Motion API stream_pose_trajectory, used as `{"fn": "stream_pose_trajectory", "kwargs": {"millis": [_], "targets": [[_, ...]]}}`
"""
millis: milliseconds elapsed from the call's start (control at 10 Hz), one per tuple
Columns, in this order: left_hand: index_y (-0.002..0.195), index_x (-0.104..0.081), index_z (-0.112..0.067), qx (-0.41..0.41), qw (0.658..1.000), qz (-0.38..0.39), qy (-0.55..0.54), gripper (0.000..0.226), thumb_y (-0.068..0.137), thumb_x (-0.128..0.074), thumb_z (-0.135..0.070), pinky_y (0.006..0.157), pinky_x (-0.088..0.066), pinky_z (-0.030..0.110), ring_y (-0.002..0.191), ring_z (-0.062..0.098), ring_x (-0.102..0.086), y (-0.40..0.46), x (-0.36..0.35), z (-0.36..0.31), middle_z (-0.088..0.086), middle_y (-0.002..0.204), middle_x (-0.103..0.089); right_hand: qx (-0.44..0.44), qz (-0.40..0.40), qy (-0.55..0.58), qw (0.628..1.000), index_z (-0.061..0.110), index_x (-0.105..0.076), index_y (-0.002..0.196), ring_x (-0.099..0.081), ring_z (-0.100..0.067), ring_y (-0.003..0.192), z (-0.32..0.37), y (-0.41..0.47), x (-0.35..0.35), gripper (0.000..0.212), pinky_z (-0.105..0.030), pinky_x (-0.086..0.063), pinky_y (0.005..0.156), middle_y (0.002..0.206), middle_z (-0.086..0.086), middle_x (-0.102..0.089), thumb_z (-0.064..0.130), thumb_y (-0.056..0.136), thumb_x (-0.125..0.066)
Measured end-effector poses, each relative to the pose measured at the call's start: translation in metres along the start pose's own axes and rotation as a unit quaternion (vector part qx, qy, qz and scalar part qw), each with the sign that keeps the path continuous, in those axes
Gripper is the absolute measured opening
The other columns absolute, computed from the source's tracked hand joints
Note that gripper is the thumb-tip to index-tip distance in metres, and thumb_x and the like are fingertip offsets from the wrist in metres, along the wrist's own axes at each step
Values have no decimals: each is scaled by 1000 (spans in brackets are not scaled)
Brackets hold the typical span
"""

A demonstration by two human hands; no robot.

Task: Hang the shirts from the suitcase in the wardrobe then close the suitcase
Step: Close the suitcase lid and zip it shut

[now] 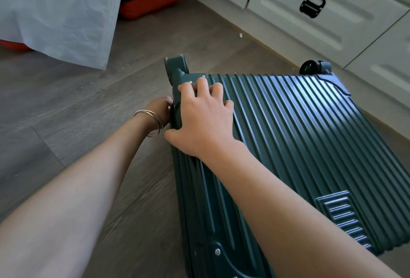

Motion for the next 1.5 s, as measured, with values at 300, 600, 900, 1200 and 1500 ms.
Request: {"fn": "stream_pose_trajectory", "kwargs": {"millis": [300, 600, 900, 1200, 1500], "targets": [[106, -58, 1, -60, 998, 2, 37, 23, 88, -44, 1, 70, -25, 24, 88, 25, -51, -8, 4, -15, 23, 106, -60, 3, 0, 7, 1000, 19, -37, 129, -29, -29, 122, -3, -2, 5, 67, -41, -31, 88, 129, -3, -35, 40, 74, -67], [94, -62, 3, -80, 995, -50, 20, 24, 93, -38, -4, 70, -29, 29, 90, 39, -54, -21, 7, 0, 25, 95, -58, -9, -12, -4, 1000, 20, -37, 131, -30, -28, 122, -6, 2, 1, 67, -42, -33, 89, 132, -3, -34, 41, 74, -66], [101, -56, -4, -56, 993, -76, 71, 30, 98, -34, -24, 73, -48, 42, 84, 37, -60, -59, 5, 11, 22, 94, -66, -13, 21, -10, 1000, 19, -35, 135, -27, -31, 129, -3, 2, 3, 69, -47, -32, 98, 137, -6, -32, 42, 78, -66], [103, -52, -2, -21, 997, -38, 58, 33, 99, -32, -27, 73, -43, 40, 96, 42, -58, -120, -16, 1, 28, 104, -62, -19, 27, -15, 999, 20, -33, 137, -26, -32, 131, -4, -2, 1, 70, -45, -32, 98, 141, -8, -28, 35, 78, -66], [116, -51, 2, 82, 995, -7, -53, 30, 97, -34, -15, 86, -42, 37, 109, 39, -55, -135, -26, 2, 27, 120, -58, 43, 166, -5, 985, 25, 4, 151, 10, -28, 147, -14, -55, -5, 104, -58, -9, 114, 159, -6, 10, 55, 79, -64]]}}
Point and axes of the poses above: each hand's wrist, its own y-axis towards the middle knuckle, its own x-axis out of the back of the hand, z = x × y, the point moved 6 cm from there along y, towards the middle knuckle
